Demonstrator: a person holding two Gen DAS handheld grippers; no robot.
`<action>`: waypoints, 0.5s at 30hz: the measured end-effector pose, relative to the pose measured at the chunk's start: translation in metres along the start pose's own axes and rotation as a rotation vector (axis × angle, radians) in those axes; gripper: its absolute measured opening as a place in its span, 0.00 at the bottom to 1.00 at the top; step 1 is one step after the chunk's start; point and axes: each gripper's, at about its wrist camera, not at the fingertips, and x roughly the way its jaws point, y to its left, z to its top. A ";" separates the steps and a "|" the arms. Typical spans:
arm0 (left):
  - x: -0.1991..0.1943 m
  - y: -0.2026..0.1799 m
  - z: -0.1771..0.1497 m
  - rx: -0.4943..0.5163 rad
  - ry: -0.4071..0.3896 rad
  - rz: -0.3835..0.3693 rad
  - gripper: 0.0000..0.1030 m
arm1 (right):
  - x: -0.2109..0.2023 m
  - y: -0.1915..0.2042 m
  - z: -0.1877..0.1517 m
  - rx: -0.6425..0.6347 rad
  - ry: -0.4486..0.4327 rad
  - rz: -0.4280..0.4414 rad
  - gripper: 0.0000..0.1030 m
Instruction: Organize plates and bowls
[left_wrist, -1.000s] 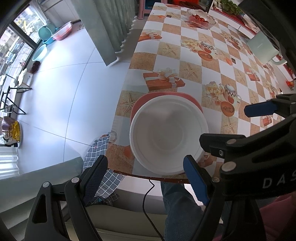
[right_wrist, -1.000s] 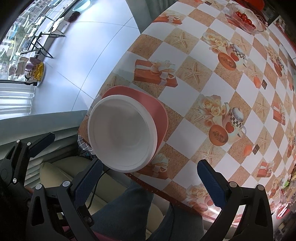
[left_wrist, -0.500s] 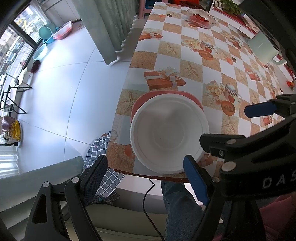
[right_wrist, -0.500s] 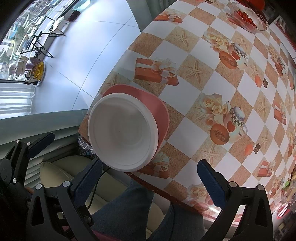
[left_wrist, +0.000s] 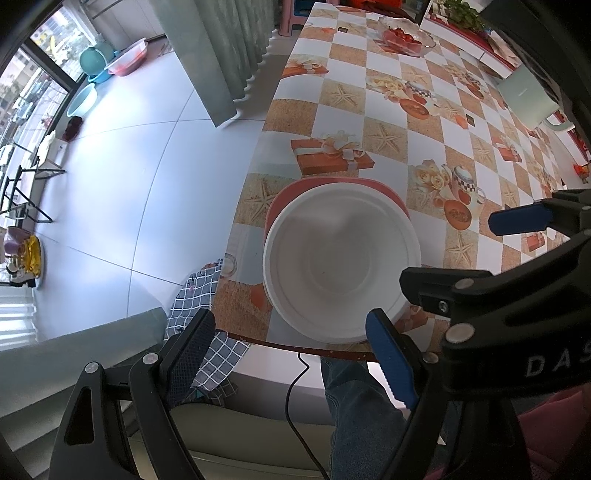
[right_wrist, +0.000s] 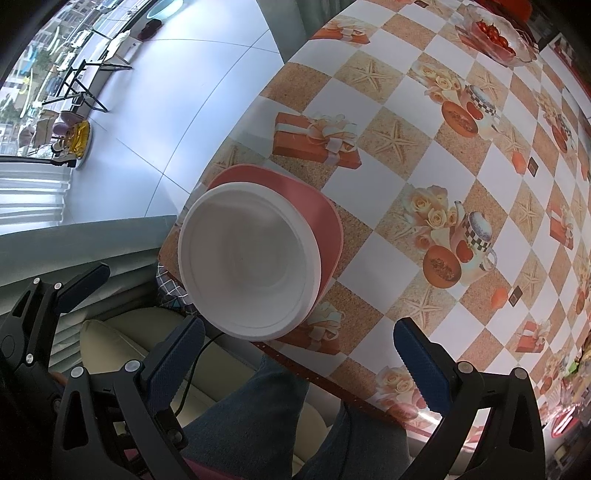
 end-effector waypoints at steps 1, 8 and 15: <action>0.000 0.000 0.000 0.000 0.001 0.000 0.84 | 0.000 0.000 0.000 0.000 0.000 0.000 1.00; 0.000 -0.001 -0.001 -0.002 0.003 0.000 0.84 | 0.001 0.000 -0.001 -0.002 0.002 0.003 1.00; -0.001 0.003 -0.004 -0.032 -0.002 -0.017 0.85 | 0.002 0.000 -0.002 0.013 0.002 0.012 1.00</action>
